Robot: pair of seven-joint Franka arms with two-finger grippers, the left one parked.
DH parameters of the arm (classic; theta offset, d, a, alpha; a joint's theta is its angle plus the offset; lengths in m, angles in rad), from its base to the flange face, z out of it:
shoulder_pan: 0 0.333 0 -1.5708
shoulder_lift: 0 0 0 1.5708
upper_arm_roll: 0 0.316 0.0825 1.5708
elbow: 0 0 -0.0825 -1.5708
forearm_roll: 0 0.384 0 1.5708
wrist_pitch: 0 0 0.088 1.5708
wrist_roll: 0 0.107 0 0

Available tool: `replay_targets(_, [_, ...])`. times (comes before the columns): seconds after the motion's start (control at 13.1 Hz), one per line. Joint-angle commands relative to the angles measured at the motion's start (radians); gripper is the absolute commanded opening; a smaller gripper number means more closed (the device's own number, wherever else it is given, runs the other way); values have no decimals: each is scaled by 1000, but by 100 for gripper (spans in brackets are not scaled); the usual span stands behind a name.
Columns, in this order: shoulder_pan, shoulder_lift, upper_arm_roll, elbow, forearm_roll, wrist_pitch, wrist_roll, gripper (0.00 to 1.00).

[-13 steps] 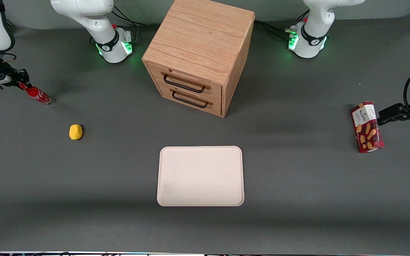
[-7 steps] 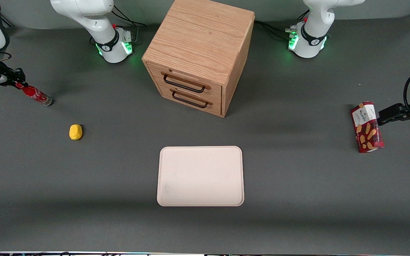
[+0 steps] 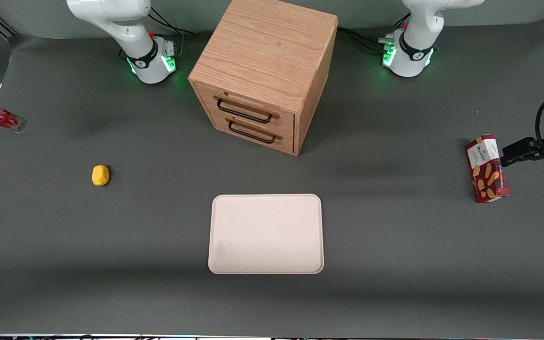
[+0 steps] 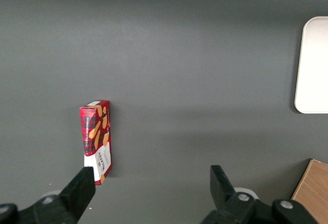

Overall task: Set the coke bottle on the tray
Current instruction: 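Lift the bottle with the right gripper off the table, then carry the bottle with the right gripper over the white tray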

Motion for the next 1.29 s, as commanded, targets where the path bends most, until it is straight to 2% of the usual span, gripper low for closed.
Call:
replay_targets(0.0, [-1,113,26,271,26,-178,12,0])
replay_targets(0.3, [25,199,27,549,47,-350,13,0])
replay_targets(0.46, [44,218,27,578,78,-361,24,0])
replay_targets(0.61, [104,239,29,598,104,-365,105,0])
replay_targets(0.91, [360,293,33,624,174,-368,445,0])
replay_targets(1.07, [431,379,85,719,233,-374,603,0])
replay_targets(1.22, [463,480,176,834,239,-379,773,0])
